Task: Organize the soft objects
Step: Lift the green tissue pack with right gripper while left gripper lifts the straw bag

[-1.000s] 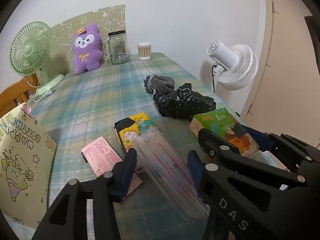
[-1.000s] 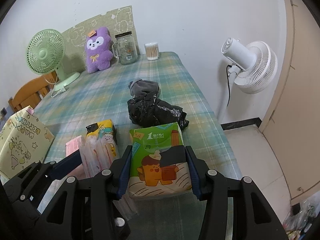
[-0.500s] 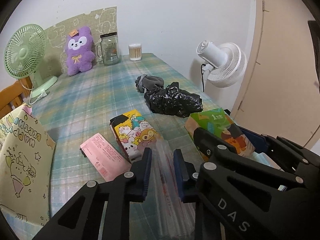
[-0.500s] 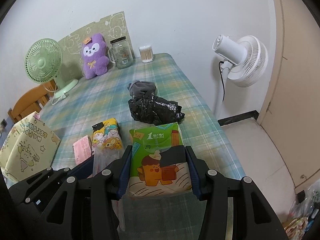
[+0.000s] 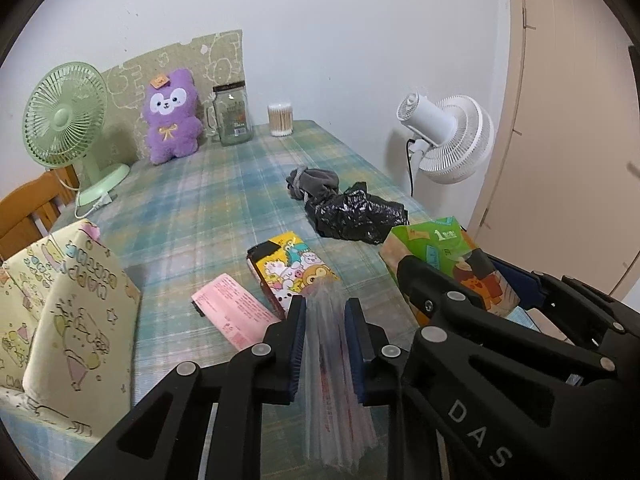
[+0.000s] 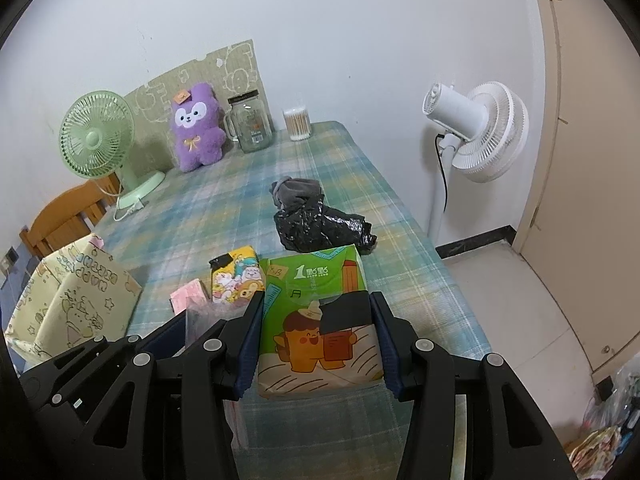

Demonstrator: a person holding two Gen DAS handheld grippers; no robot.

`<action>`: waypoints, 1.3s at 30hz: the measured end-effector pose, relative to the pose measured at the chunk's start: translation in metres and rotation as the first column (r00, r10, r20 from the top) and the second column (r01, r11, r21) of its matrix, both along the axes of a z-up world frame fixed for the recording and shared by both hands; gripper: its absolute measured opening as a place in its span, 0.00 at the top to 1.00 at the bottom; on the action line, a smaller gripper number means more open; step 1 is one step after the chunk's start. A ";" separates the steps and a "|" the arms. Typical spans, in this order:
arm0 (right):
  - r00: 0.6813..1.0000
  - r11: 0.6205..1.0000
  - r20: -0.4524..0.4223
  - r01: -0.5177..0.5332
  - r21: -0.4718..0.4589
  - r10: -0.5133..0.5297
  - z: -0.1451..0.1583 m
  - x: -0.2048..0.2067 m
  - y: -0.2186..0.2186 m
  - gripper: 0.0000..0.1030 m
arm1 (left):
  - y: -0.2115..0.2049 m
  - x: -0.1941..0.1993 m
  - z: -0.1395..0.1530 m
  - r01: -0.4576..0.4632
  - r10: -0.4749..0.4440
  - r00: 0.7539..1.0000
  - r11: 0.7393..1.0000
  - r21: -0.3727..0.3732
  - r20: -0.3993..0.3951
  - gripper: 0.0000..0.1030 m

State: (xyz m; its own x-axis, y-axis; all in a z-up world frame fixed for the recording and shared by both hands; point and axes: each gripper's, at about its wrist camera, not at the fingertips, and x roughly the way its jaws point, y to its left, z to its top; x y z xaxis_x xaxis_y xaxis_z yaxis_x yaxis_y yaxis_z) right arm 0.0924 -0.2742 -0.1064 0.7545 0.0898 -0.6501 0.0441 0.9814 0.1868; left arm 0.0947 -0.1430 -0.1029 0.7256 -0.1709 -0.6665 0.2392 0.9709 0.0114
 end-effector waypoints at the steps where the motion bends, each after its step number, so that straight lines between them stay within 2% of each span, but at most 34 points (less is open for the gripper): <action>1: 1.000 1.000 0.004 0.001 0.000 -0.001 0.002 -0.001 0.001 0.48 | 0.001 -0.001 0.002 -0.001 0.001 1.000 1.000 0.000 0.005 0.82; 39: 0.989 0.999 0.144 0.032 -0.042 -0.026 0.096 -0.027 0.040 0.48 | 0.038 -0.025 0.087 -0.015 0.013 0.990 1.000 0.012 0.139 0.82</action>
